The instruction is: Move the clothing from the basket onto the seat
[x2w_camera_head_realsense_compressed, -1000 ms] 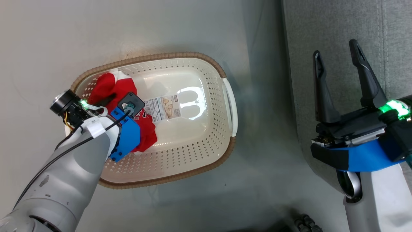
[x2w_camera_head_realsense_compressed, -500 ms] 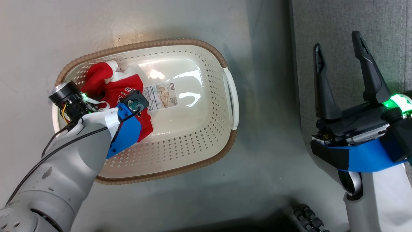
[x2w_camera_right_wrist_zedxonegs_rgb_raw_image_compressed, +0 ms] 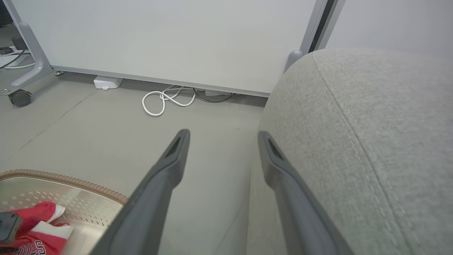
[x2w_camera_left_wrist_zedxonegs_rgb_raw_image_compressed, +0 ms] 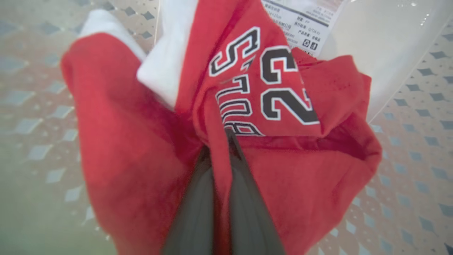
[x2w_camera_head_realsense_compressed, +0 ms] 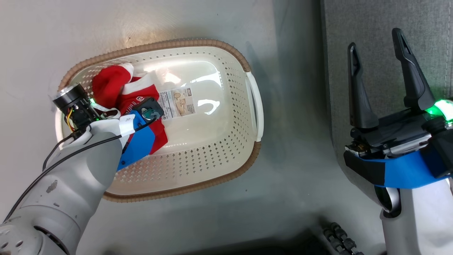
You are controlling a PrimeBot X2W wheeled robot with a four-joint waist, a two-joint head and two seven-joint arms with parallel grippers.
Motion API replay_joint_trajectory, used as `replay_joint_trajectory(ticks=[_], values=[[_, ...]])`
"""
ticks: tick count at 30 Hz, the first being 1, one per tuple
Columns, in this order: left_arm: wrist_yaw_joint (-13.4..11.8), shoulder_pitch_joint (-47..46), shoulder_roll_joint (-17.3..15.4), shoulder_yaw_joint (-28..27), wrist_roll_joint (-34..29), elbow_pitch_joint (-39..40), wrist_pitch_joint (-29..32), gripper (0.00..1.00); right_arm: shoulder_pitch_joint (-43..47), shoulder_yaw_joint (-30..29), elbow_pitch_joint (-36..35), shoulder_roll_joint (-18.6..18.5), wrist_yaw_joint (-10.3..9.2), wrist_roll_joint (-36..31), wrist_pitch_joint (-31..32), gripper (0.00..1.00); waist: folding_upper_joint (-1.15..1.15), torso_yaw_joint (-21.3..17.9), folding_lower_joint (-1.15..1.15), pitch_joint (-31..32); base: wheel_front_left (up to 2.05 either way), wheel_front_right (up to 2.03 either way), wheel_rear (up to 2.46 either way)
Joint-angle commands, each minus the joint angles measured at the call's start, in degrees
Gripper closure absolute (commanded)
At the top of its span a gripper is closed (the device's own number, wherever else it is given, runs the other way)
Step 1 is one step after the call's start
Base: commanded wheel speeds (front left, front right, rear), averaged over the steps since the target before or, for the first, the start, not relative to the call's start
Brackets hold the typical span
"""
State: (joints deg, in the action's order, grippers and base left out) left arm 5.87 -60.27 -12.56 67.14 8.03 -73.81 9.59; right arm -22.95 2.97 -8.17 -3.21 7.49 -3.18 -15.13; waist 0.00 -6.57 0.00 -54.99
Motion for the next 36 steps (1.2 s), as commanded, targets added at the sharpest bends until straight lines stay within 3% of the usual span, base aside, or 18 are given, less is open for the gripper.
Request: replay_joint_trajectory(ticks=[1, 16, 23, 36], values=[[0.17, -1.16, 0.22, -0.19, 0.43, -0.08, -0.73, 1.0, -0.6, -0.12, 0.29, 0.07, 0.01, -0.25, -0.03, 0.0, 0.0, 0.07, 0.0, 0.65, 0.0, 0.0, 0.0], [1.6, 2.23, 3.07, -1.09, 5.56, -0.08, -9.98, 1.0, 0.26, -0.15, 3.16, 0.21, 0.01, 0.96, -0.03, 0.0, 0.0, 1.95, 0.0, 9.42, 0.0, 0.0, 0.0], [1.57, 7.53, 5.01, -0.11, 10.01, 0.7, -17.84, 1.0, 2.77, -0.55, 6.32, -0.12, 0.01, 1.28, -0.03, 0.0, 0.0, 3.72, 0.0, 18.18, 0.0, 0.0, 0.0], [1.59, 11.41, 8.22, 1.15, 17.4, 4.22, -23.83, 1.0, 8.77, -1.56, 10.2, -1.06, 0.01, 2.3, -0.03, 0.0, 0.0, 7.07, 0.0, 31.79, 0.0, 0.0, 0.0]])
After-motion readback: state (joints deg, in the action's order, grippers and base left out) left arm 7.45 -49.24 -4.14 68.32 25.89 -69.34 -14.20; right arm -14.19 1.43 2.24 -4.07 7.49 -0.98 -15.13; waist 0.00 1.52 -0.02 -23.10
